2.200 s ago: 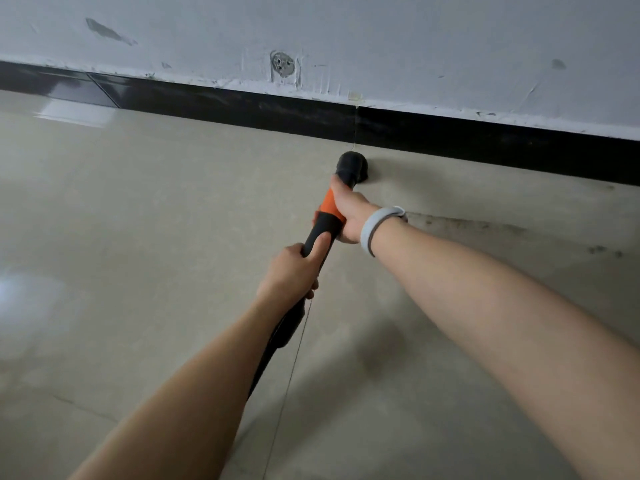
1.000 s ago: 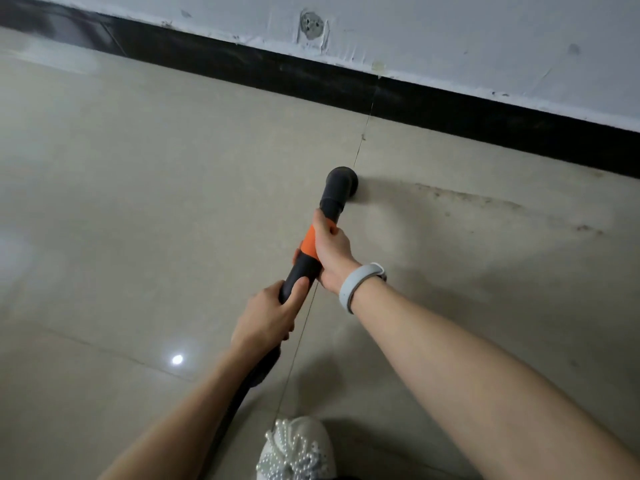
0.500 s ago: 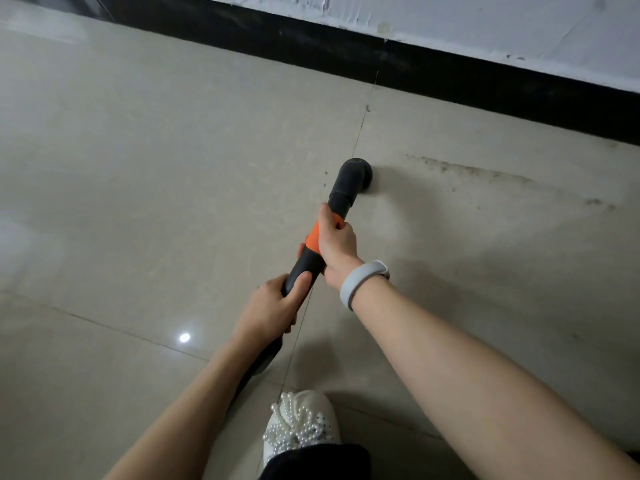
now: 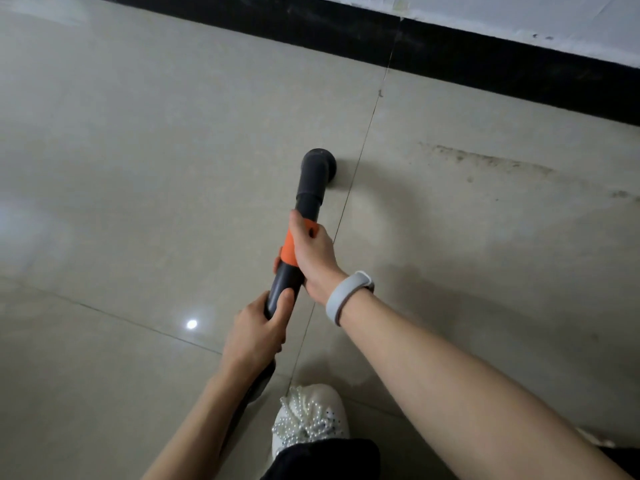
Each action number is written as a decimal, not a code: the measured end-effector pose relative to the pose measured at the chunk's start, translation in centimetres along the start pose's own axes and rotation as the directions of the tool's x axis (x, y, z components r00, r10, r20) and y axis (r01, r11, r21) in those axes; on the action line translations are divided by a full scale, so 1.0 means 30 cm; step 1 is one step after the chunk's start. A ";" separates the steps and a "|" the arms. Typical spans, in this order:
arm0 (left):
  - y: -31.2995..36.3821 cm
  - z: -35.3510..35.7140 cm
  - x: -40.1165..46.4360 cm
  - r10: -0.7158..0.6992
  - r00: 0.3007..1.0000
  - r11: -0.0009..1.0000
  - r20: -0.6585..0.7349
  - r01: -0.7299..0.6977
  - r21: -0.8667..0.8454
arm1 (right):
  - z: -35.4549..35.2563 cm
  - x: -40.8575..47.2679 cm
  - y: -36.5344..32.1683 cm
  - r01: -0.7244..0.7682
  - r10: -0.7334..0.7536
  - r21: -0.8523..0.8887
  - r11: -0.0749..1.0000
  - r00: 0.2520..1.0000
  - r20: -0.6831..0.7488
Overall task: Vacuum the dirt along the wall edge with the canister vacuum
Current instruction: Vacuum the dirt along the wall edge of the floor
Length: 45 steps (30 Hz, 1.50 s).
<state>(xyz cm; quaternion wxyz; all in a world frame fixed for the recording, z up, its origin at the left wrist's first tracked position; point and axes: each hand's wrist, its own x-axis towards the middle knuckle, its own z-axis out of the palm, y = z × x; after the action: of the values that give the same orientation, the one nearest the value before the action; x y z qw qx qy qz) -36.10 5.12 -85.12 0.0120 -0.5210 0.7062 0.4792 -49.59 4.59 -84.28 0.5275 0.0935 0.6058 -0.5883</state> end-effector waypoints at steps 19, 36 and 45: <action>-0.013 -0.016 -0.020 -0.039 0.998 0.996 0.049 0.042 -0.074 | 0.010 0.015 0.022 -0.049 0.050 -0.017 0.999 0.998 0.046; -0.067 -0.058 -0.143 -0.060 0.998 0.992 0.025 0.056 0.117 | -0.032 -0.046 0.108 -0.127 0.133 -0.052 0.991 0.981 0.142; -0.198 -0.095 -0.219 -0.177 0.984 0.982 0.030 0.178 -0.057 | 0.013 -0.091 0.207 -0.249 0.296 -0.208 0.946 0.923 0.244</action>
<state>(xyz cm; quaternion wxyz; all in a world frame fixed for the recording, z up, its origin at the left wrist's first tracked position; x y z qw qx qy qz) -27.28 7.94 -84.15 0.0478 -0.5761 0.6421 0.5034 -43.67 7.46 -85.96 0.6887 0.0491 0.5572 -0.4613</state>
